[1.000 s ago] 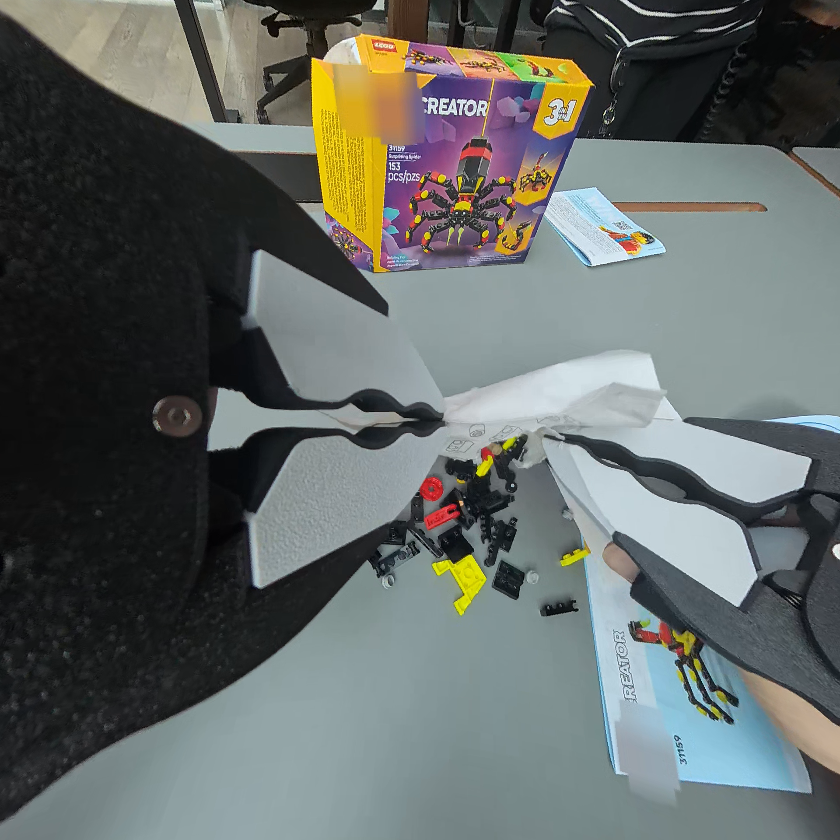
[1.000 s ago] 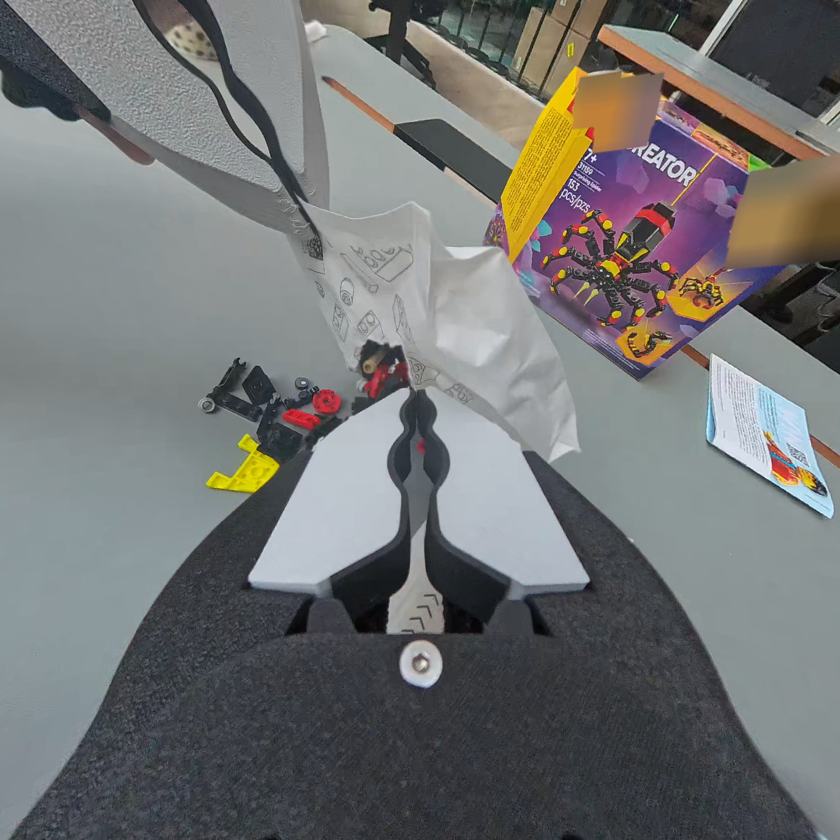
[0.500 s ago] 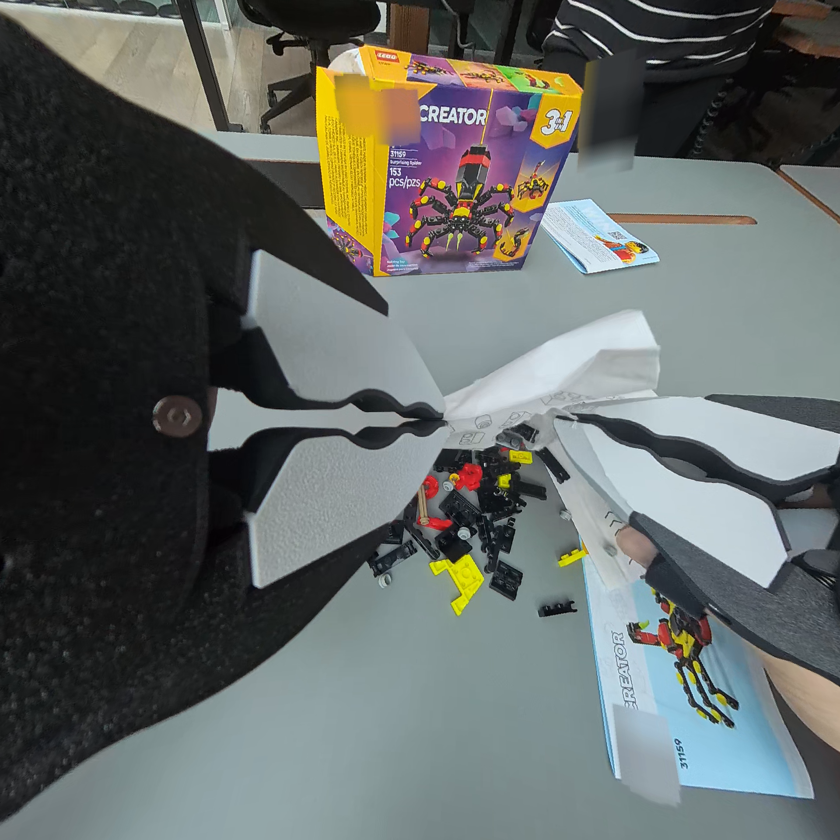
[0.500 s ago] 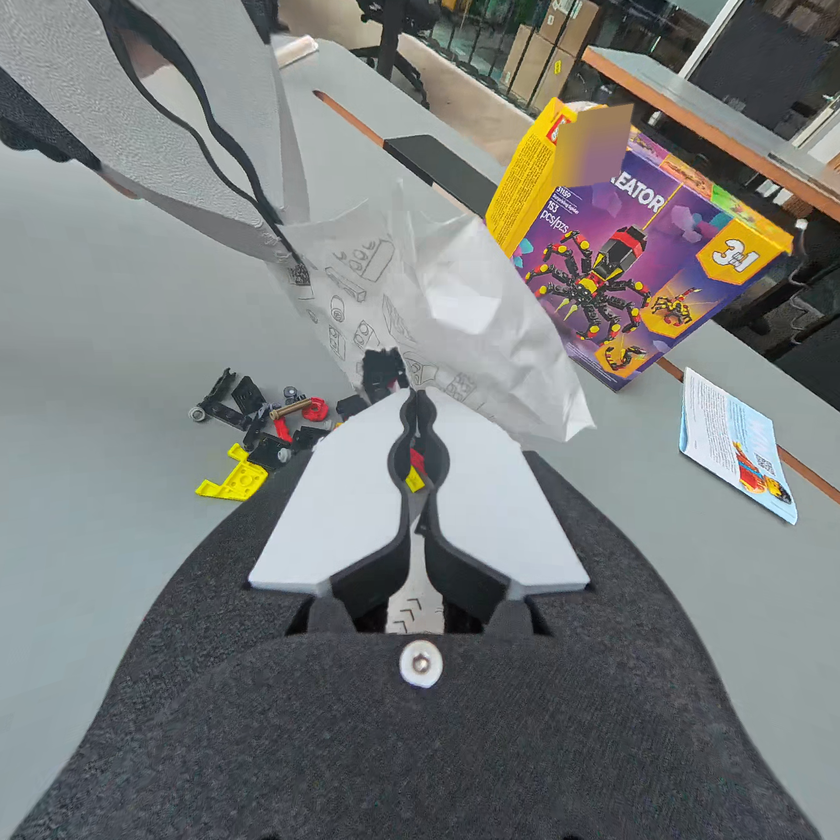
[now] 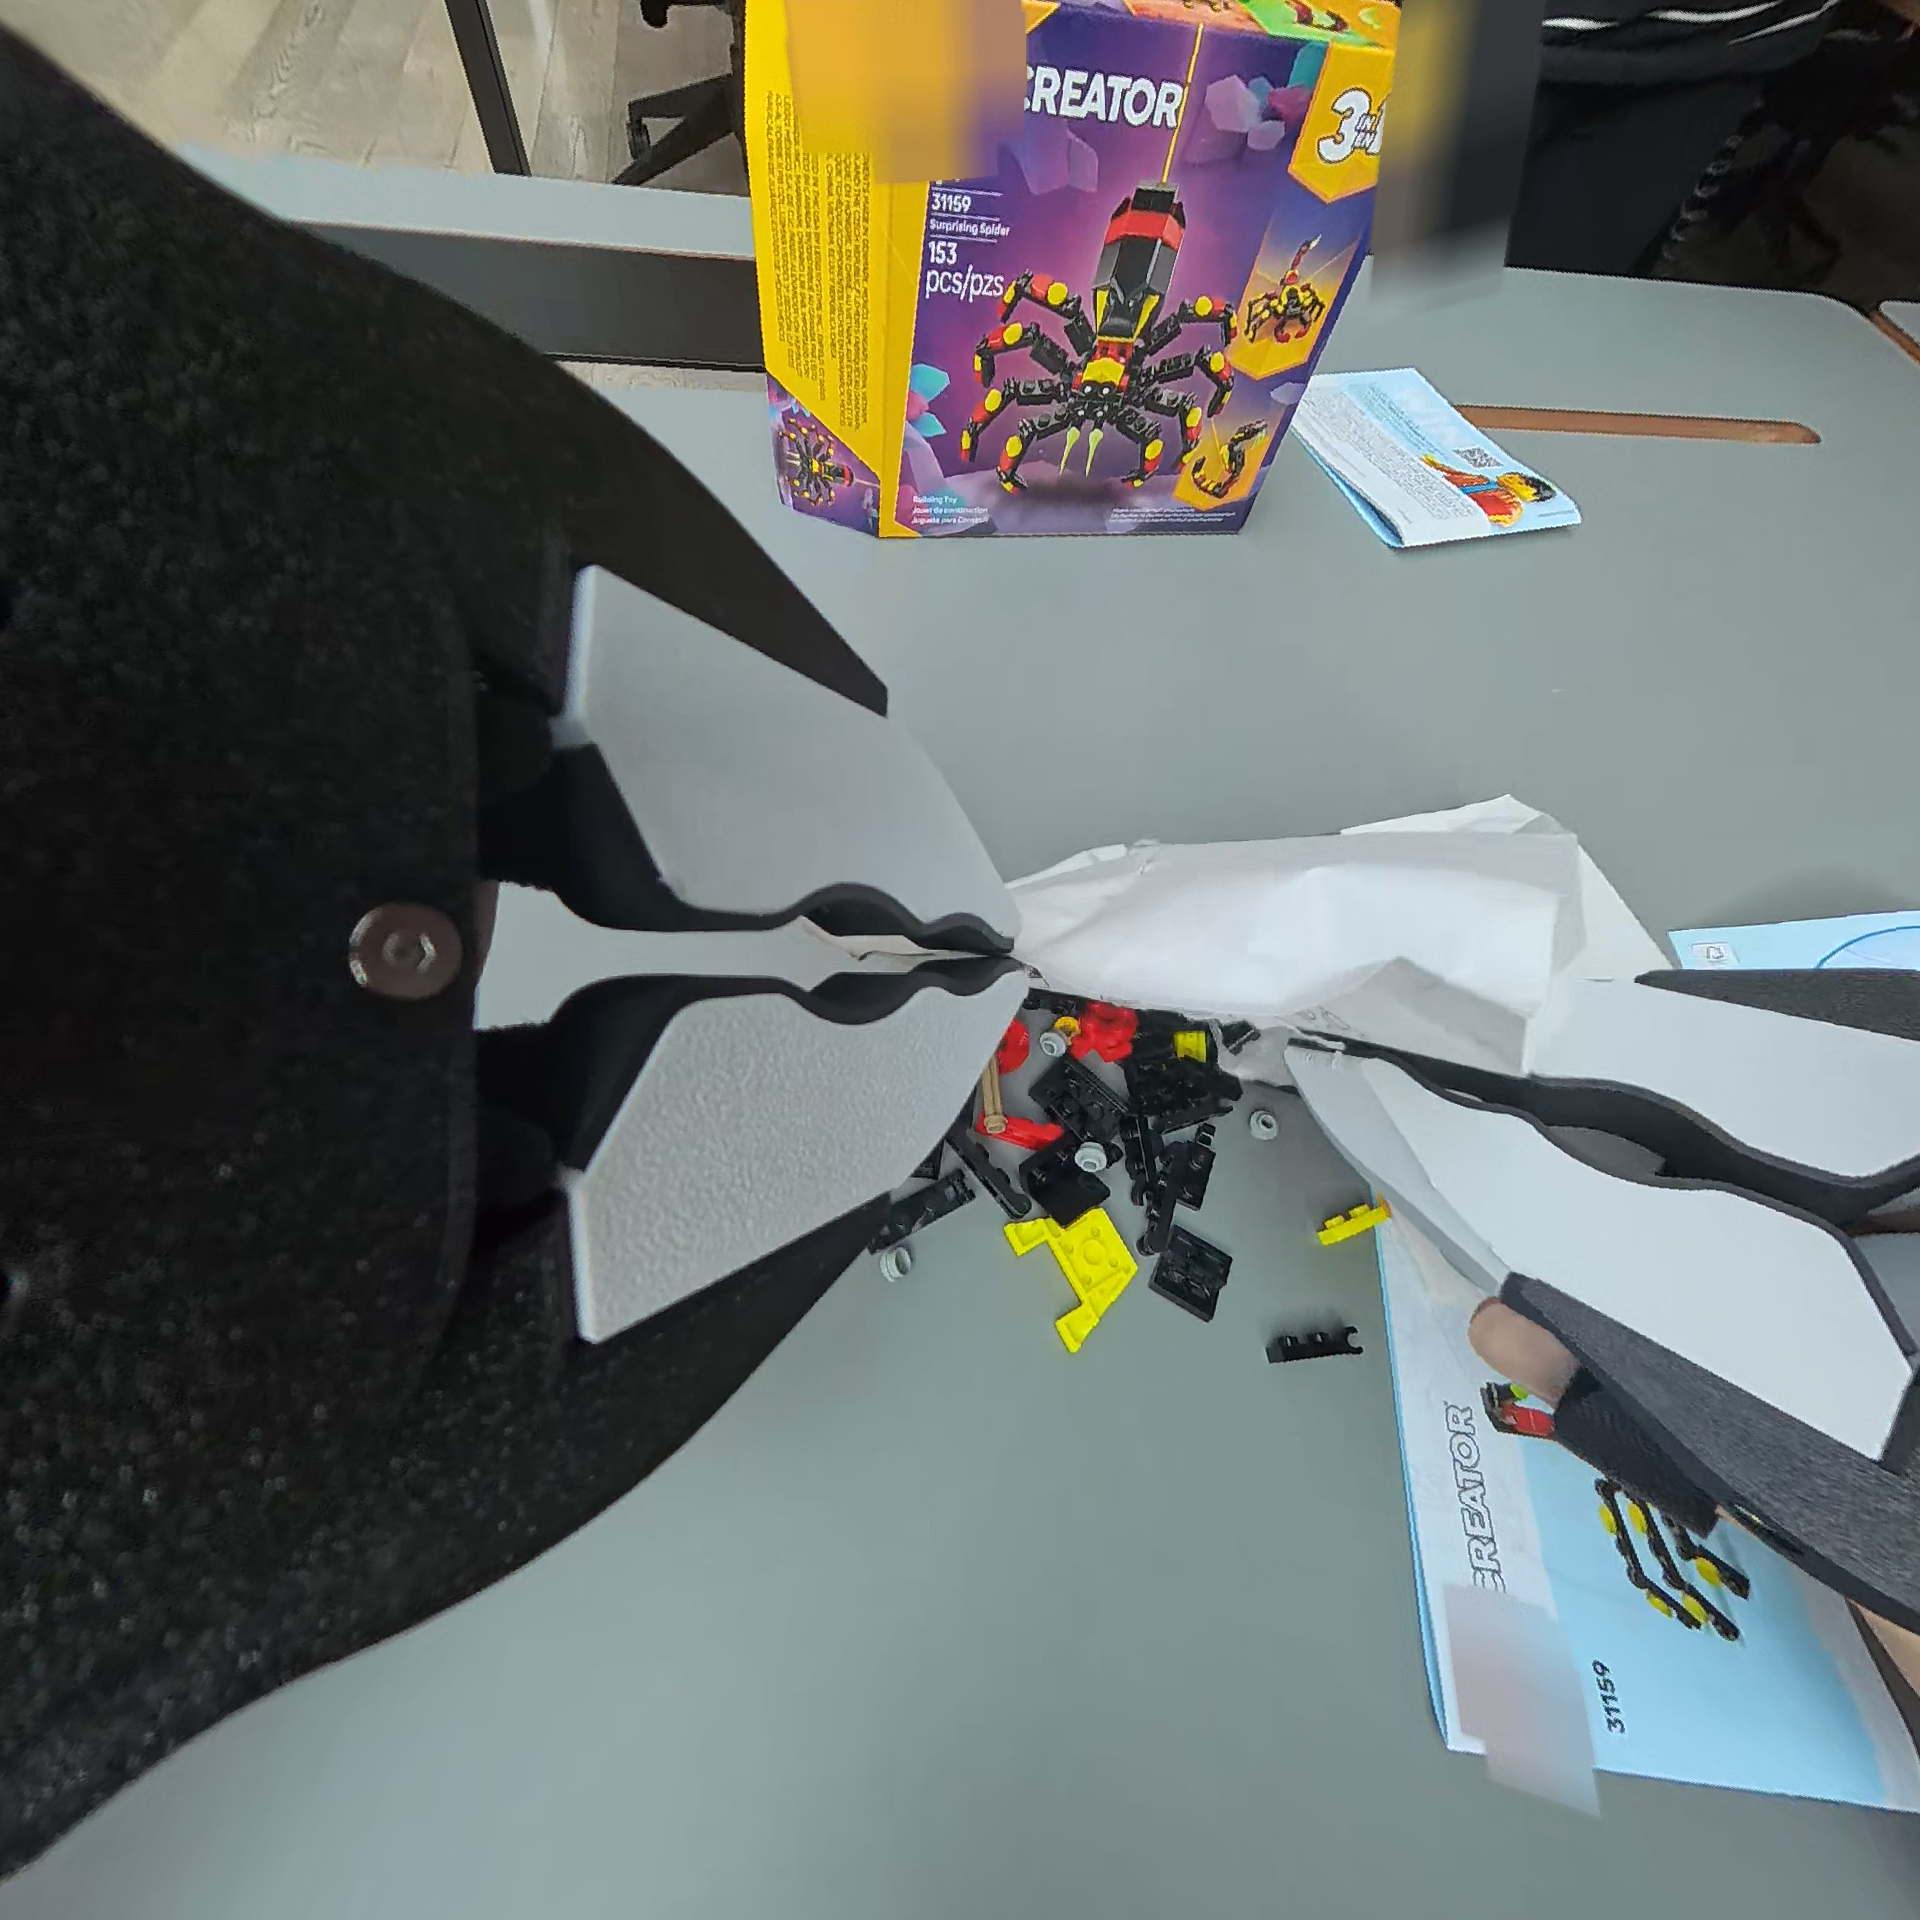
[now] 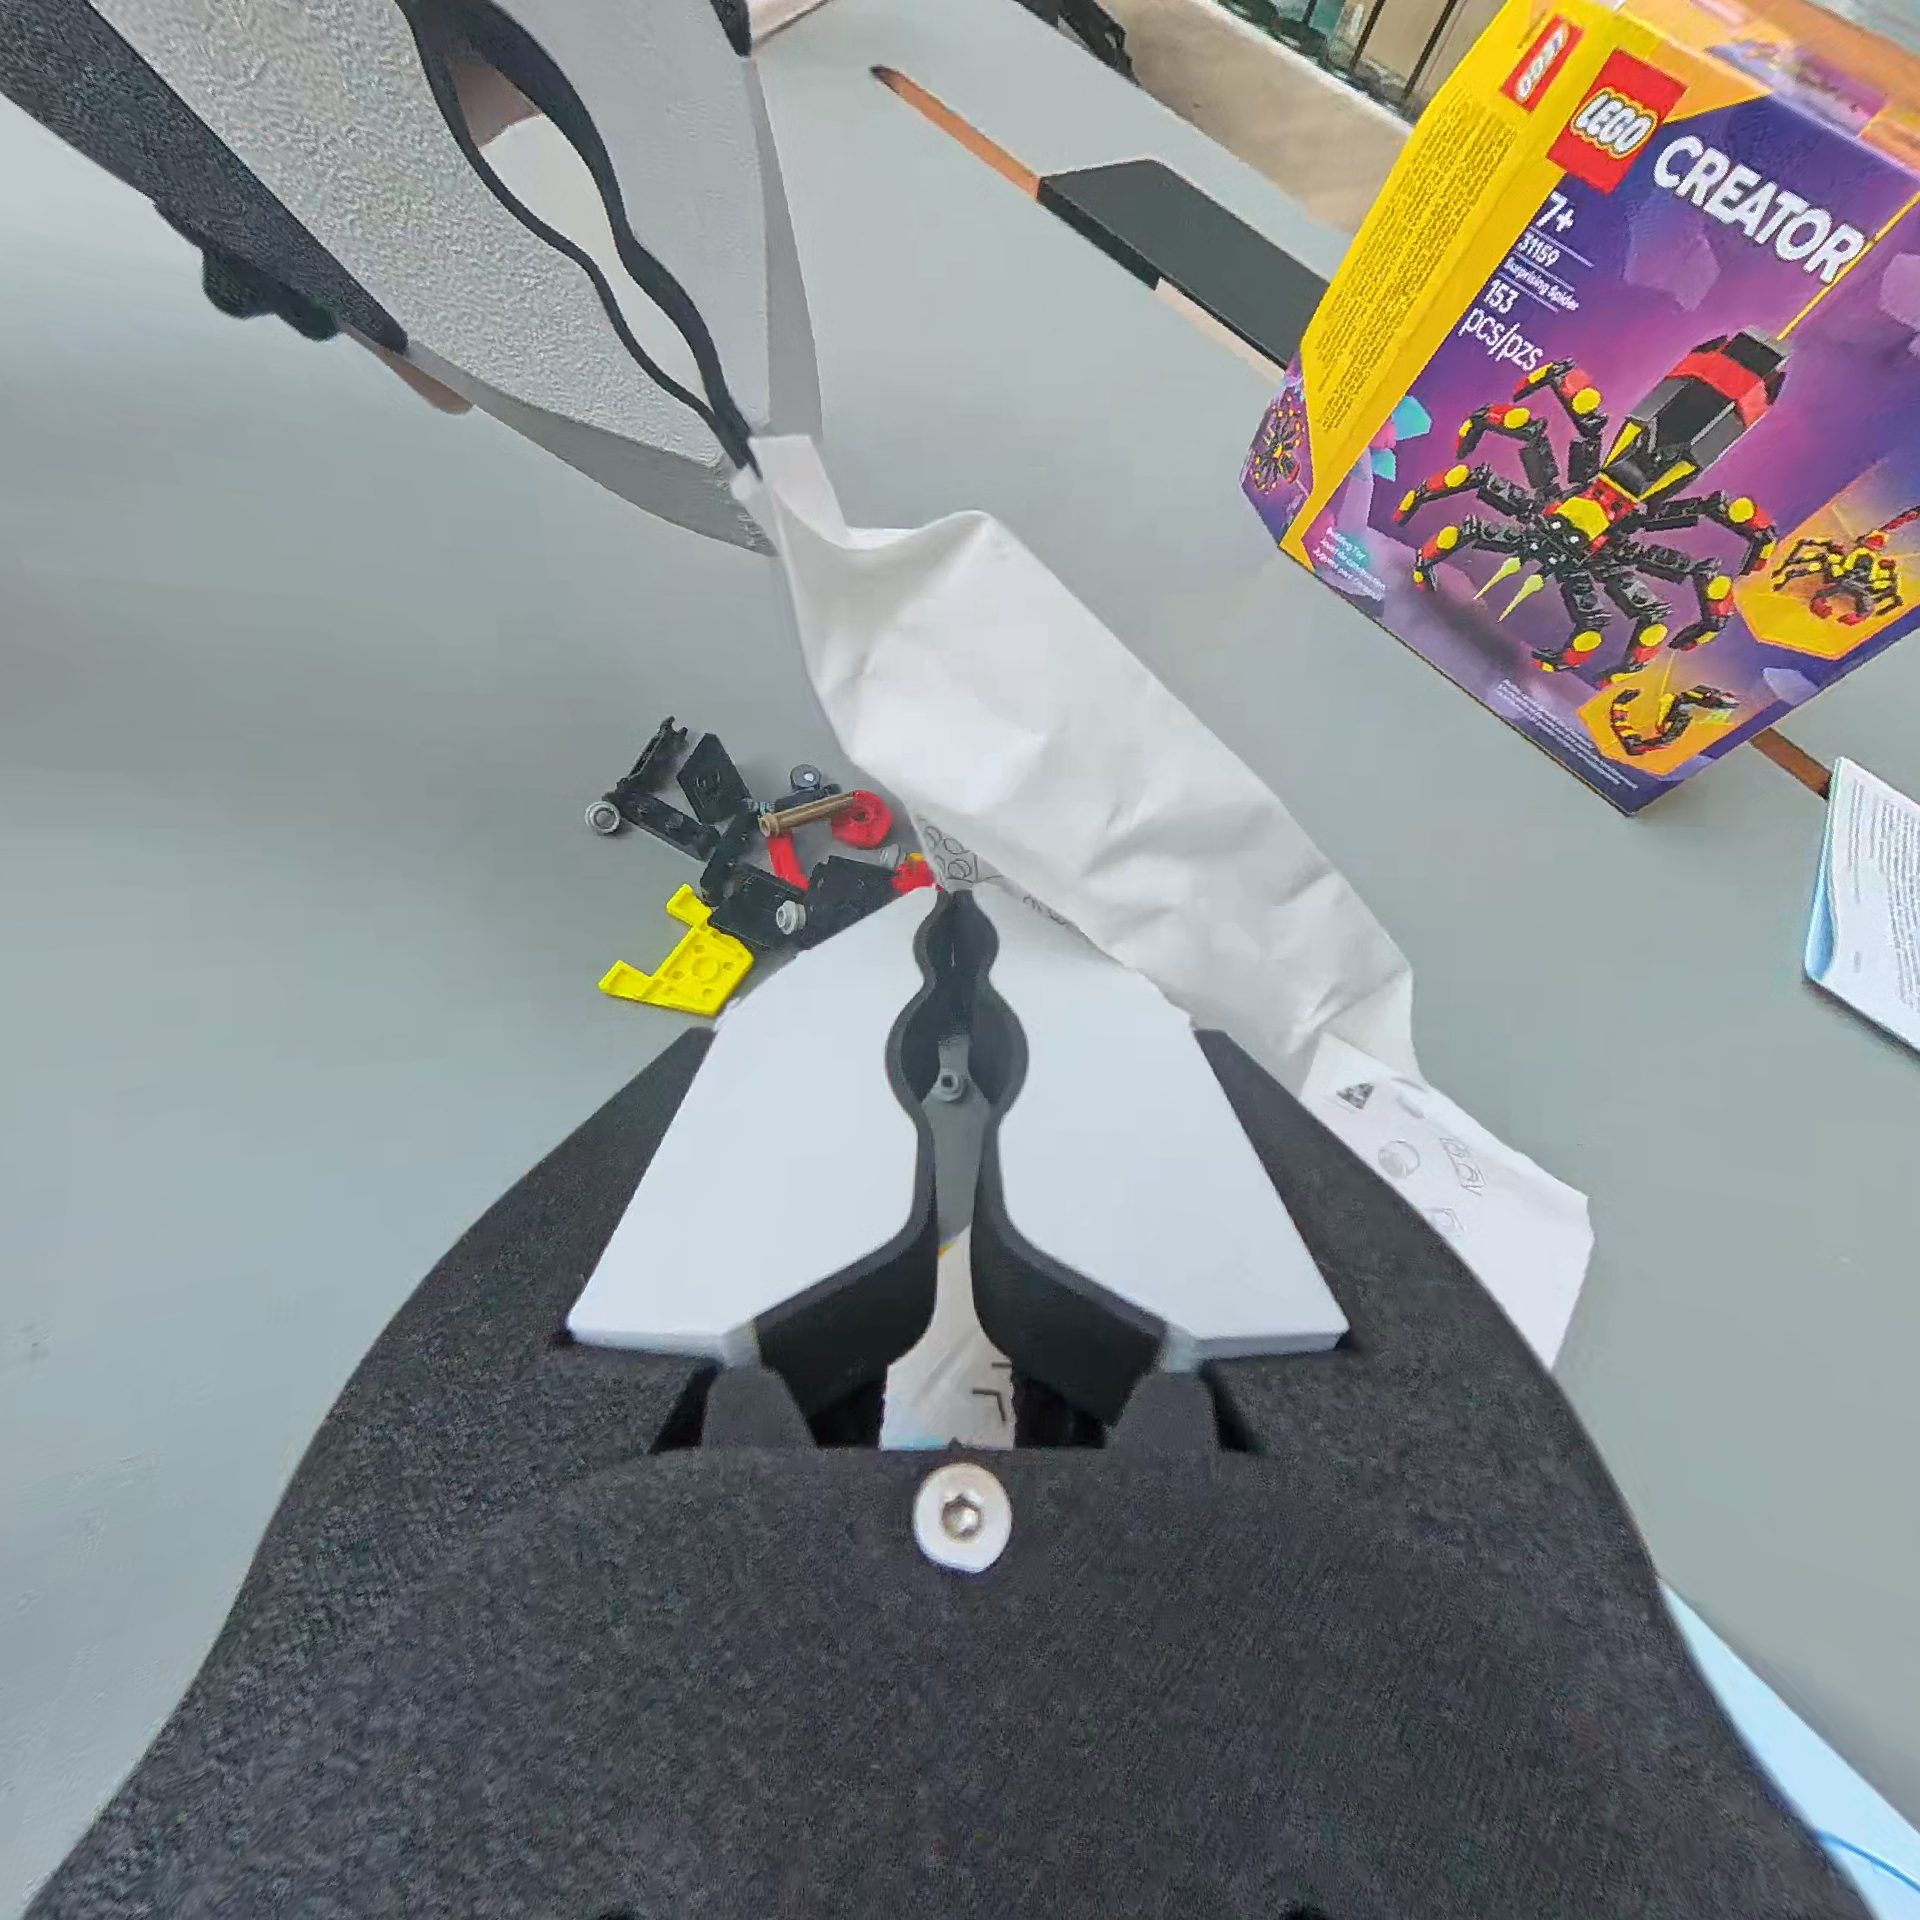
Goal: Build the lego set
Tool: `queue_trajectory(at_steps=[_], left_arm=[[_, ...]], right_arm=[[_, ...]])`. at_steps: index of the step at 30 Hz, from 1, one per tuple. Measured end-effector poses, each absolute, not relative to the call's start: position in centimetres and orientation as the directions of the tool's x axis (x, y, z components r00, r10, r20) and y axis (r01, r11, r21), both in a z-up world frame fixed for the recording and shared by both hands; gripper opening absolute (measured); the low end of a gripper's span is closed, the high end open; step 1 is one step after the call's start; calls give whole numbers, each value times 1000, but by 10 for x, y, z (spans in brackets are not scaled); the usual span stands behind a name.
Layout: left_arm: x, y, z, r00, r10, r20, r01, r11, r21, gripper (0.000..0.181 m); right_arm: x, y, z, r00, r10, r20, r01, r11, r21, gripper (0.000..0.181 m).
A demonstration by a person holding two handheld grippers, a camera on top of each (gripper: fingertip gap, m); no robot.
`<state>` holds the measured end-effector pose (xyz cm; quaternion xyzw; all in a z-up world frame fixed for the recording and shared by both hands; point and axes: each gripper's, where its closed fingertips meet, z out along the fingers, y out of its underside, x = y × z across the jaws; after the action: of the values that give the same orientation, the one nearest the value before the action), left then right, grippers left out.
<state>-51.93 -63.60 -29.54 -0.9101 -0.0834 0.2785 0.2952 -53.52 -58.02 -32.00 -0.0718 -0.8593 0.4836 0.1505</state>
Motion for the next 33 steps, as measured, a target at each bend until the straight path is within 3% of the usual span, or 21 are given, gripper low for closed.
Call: queue_trajectory(at_steps=[7,12,24,26,29,33], left_arm=[[-524,-646,-305,782,390,-486,-1,-779,-627,6],[-530,-642,-316,784,356,-509,-12,-811,-585,8],[-530,-630,-303,770,387,-507,-58,-749,-660,25],[-529,-624,-303,780,383,-495,-69,-734,-676,23],[-531,-621,-302,776,379,-504,-81,-733,-675,5],[-534,-624,-297,761,424,-492,-77,-694,-716,2]], right_arm=[[-530,-580,-335,-971,214,104,26,529,-848,0],[-524,-585,-341,-977,170,127,-11,555,-832,0],[-538,-586,-325,-956,258,141,12,513,-858,0],[-537,-589,-320,-957,252,142,4,501,-865,0],[-539,-592,-319,-952,247,181,-27,520,-854,0],[-541,-591,-311,-950,274,150,-2,475,-880,6]])
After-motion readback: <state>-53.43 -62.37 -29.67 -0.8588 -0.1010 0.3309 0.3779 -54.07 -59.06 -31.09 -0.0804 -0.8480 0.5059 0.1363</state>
